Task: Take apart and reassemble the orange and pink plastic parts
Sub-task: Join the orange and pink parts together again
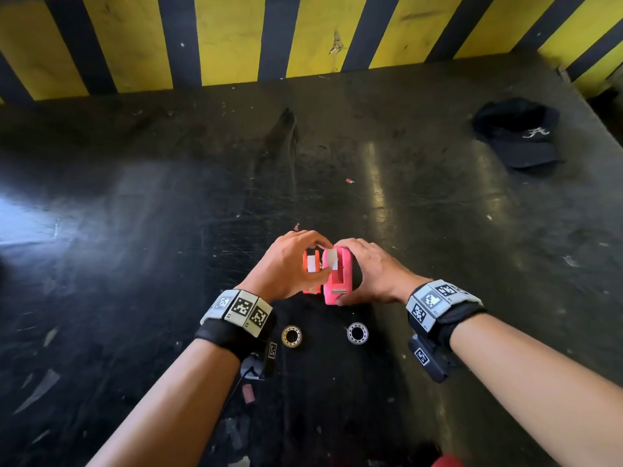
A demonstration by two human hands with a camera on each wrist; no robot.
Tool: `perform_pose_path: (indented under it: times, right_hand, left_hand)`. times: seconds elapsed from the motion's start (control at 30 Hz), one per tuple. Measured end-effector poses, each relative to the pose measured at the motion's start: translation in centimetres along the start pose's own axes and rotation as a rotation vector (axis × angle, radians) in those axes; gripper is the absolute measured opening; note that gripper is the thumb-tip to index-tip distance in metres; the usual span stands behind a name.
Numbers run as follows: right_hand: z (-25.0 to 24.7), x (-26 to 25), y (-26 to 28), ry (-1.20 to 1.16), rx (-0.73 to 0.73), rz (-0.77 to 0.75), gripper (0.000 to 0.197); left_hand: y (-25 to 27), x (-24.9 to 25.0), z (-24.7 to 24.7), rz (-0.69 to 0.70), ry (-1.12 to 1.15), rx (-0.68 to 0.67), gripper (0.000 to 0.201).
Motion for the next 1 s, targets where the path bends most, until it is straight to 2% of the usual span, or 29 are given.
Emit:
perform_pose_path:
  times: [0.23,0.43,0.57,0.6,0.63,0.7,0.77,0.83,1.0]
  right_hand:
    - [0.9,3.8,-3.2,0.115,-0.049,0.121,0.110]
    - [2.7,4.9,-4.5,0.107,-0.075,0.149,0.110]
    - [2.7,5.1,-4.0,0.094,-0.038,0.162,0.126]
    - [2.1,4.7,-3.7,0.061,0.010,0.146,0.122]
    - [1.4,4.1,-3.5,0.003,0.080,0.116,0.108]
    - [-0.2,2.8,-3.0,-0.144,0.232,0.035,0.061]
    - [-1.2,1.4,-2.5,-0.270,0.250,0.011,0.025]
    - [-1.3,0.3,-2.0,-0.333,0.178,0.014,0.015]
    - [-0.7,-0.9,-1.5,-0.367,0.133,0.023,0.017]
  left_hand:
    - [-0.1,-2.0,-1.1,-0.039,0.052,0.000,0.038]
    - [0.0,-4.1,0.2,-0.085,0.081,-0.032,0.042]
    - [-0.1,-4.5,0.6,-0.110,0.091,-0.043,0.042]
    - [-0.1,-4.6,0.7,-0.113,0.093,-0.044,0.042]
    - [0.0,-4.7,0.8,-0.114,0.093,-0.041,0.042]
    - [0.1,-4.8,0.8,-0.119,0.082,-0.032,0.043]
    - [0.5,-5.0,0.9,-0.126,0.069,-0.028,0.044]
    - [0.8,-4.9,0.9,-0.129,0.068,-0.023,0.044]
    - [1.5,-4.3,0.7,-0.104,0.094,0.003,0.044]
Point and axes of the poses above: each hand's wrist, its own y-axis away from the middle knuckle, its own z-axis out of the palm, x = y × z, the point moved 5 cm from there along -y, towards the middle knuckle, and after that the axes turned 5 degrees about x, right-handed, at the moved point
